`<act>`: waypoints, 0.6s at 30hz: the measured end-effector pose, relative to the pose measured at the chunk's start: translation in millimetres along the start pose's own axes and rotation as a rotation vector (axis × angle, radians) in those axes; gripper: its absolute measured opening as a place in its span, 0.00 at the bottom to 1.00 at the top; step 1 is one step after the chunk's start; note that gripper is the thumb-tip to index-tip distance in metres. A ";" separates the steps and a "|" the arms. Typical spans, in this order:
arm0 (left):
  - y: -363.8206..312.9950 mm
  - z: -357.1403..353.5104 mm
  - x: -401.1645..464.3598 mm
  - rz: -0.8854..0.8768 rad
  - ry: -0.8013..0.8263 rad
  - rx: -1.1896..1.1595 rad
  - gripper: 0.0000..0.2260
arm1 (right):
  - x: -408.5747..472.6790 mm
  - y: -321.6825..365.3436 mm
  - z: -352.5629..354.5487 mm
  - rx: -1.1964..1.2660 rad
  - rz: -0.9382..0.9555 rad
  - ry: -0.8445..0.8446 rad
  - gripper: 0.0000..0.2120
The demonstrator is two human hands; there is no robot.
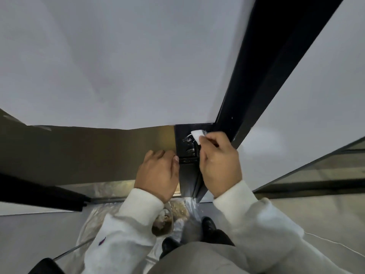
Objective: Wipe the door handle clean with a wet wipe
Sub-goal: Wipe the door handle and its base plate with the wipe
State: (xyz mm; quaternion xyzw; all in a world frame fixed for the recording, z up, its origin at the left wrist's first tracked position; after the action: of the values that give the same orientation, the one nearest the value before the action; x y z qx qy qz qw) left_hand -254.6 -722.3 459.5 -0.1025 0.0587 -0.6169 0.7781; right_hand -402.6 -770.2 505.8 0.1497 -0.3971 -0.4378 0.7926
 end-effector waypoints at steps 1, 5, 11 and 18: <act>-0.8 0.8 -0.7 -0.004 -0.004 0.009 0.18 | 4.9 -0.9 -7.9 -0.032 -0.042 0.045 0.08; -2.3 0.5 0.1 -0.023 0.002 0.046 0.18 | 11.8 0.4 -23.0 -0.089 -0.117 0.110 0.10; -2.2 1.0 0.3 -0.010 0.027 0.043 0.19 | 9.0 8.6 -40.2 -0.067 0.027 0.138 0.09; 1.0 2.1 -0.7 -0.032 0.022 0.021 0.17 | -4.0 -10.3 -8.9 0.013 -0.043 -0.059 0.07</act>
State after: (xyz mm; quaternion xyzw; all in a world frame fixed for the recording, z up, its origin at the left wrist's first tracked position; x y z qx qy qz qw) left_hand -253.4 -721.2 461.4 -0.0885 0.0591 -0.6308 0.7686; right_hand -402.9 -773.9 492.1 0.1504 -0.4201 -0.4563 0.7699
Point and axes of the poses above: each hand's wrist, its own x-axis towards the middle knuckle, its own z-axis out of the back of the hand, y = z × x, the point moved 8 cm from there along x, towards the middle knuckle, and after that the axes turned 12 degrees about x, right-handed, at the moved point
